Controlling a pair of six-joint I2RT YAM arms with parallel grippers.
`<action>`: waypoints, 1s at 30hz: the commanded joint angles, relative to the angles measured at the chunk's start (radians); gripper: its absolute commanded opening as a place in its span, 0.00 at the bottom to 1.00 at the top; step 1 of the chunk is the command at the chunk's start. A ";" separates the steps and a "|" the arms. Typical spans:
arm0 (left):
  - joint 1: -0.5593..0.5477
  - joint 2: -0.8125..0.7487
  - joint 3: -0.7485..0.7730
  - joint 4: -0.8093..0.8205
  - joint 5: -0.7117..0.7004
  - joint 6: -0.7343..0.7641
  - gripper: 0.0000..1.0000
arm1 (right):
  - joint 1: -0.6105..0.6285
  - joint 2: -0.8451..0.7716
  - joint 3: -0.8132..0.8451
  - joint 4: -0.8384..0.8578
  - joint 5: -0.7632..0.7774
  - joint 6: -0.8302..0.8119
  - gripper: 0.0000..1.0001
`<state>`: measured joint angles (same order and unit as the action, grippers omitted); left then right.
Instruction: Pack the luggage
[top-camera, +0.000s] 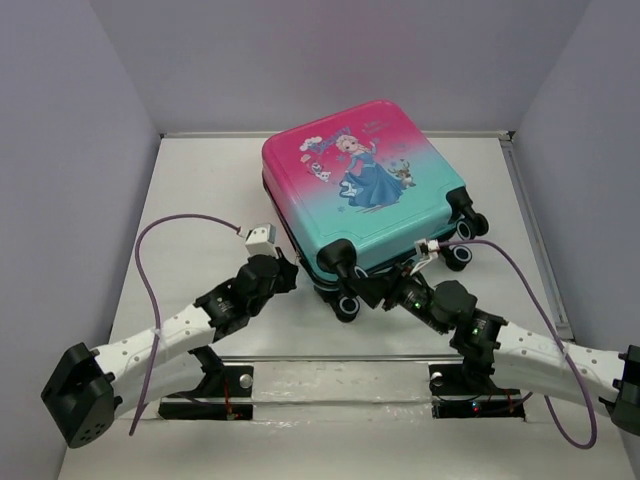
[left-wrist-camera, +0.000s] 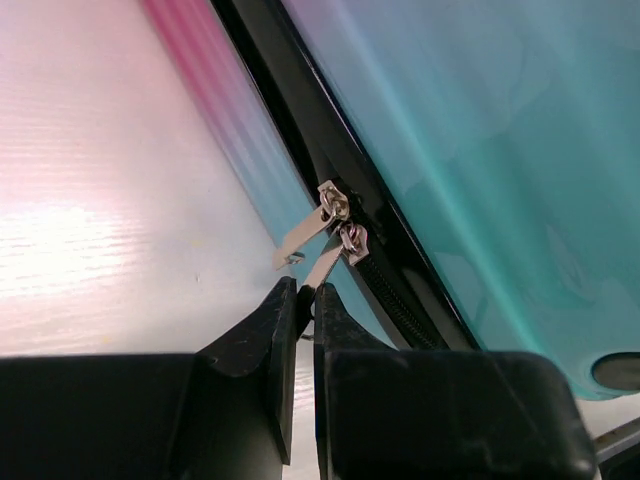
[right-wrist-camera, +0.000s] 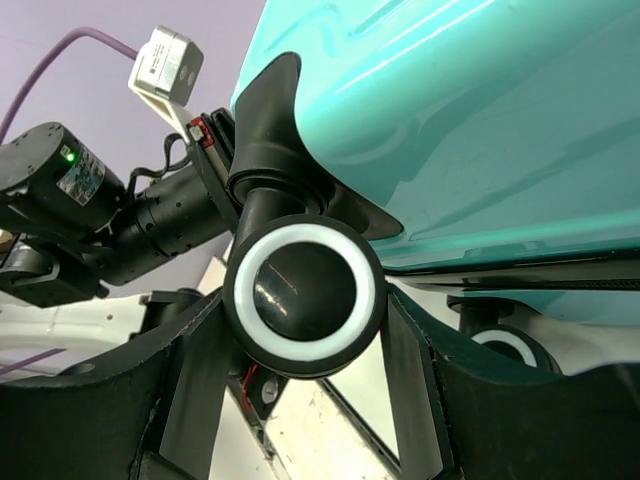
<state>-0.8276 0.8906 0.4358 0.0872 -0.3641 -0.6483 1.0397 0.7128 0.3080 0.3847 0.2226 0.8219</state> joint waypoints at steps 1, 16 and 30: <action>0.151 0.077 0.084 0.138 -0.426 0.021 0.06 | -0.029 -0.032 0.049 0.000 0.049 -0.018 0.07; 0.154 -0.422 0.222 -0.058 -0.124 0.094 0.99 | 0.098 0.327 0.310 0.031 -0.091 -0.167 0.07; 0.156 -0.486 0.561 -0.231 0.217 0.243 0.99 | 0.172 0.110 0.745 -0.645 0.096 -0.521 1.00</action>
<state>-0.6720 0.3935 0.9199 -0.1280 -0.2543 -0.4915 1.2095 0.9264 0.8936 -0.0082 0.2306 0.4507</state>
